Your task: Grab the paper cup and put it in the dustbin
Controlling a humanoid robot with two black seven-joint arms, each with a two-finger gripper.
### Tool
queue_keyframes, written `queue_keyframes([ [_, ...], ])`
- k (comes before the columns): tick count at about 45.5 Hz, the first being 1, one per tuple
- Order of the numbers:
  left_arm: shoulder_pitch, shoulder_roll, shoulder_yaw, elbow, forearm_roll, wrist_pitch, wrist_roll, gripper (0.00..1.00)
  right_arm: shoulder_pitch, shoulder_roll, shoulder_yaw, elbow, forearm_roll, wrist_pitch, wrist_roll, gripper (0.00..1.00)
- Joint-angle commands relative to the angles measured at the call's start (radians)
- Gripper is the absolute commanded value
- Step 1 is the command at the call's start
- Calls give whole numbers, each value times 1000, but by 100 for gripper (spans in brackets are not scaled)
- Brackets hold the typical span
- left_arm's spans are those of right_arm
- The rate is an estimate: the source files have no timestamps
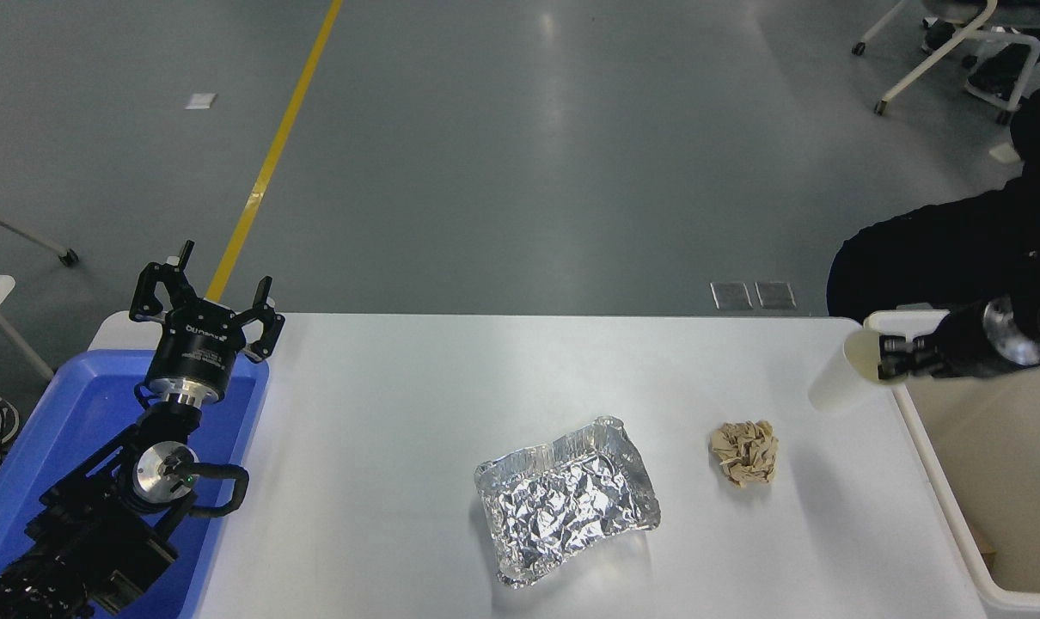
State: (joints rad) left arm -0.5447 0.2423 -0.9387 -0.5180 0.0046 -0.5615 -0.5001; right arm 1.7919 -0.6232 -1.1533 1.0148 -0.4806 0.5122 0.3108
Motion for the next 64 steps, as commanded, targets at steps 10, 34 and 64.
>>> queue_keyframes([
  [10, 0, 0, 0, 0, 0, 0, 0, 98, 435, -30, -17, 169, -12, 212, 5, 0],
  [34, 0, 0, 0, 1, 0, 0, 0, 98, 560, -30, -52, 275, -12, 235, 4, 0],
  [64, 0, 0, 0, 0, 0, 0, 0, 98, 144, -39, 0, -195, -23, 193, -6, 0],
])
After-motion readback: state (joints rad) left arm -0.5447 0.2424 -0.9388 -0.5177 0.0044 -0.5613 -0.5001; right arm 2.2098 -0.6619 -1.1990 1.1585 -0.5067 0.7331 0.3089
